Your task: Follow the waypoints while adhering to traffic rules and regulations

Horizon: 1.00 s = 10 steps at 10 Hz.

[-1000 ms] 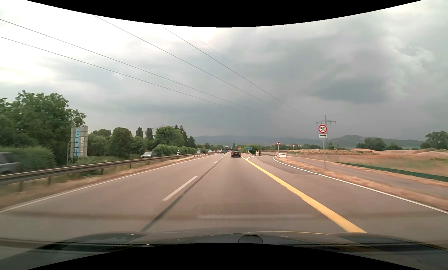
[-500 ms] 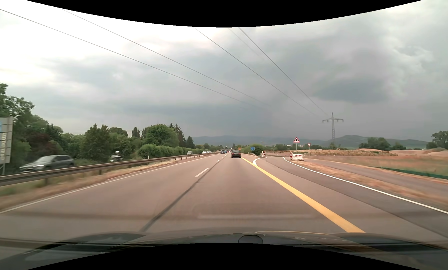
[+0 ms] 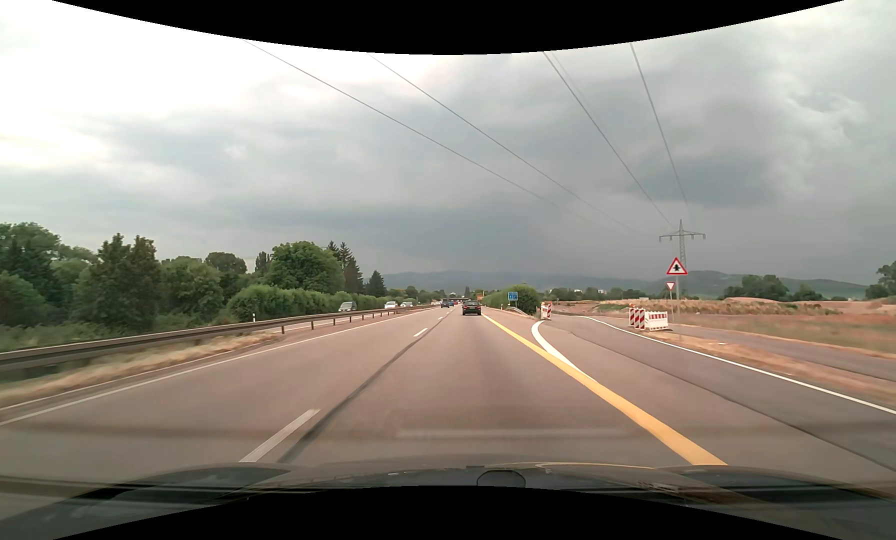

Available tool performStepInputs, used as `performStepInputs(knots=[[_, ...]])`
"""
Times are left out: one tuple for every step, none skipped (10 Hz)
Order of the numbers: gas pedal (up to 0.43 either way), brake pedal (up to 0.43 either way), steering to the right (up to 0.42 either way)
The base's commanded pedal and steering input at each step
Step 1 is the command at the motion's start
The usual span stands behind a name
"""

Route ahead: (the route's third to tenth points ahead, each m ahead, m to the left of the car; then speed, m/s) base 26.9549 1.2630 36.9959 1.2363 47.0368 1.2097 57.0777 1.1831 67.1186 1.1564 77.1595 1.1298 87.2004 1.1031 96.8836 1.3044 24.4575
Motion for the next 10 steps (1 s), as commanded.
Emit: performStepInputs(knots=[[0.150, 0.000, 0.000], [0.150, 0.000, -0.001], [0.150, 0.000, 0.000], [0.150, 0.000, -0.001], [0.150, 0.000, 0.000], [0.138, 0.000, -0.001], [0.130, 0.000, -0.001], [0.130, 0.000, -0.002], [0.130, 0.000, -0.001], [0.130, 0.000, -0.002]])
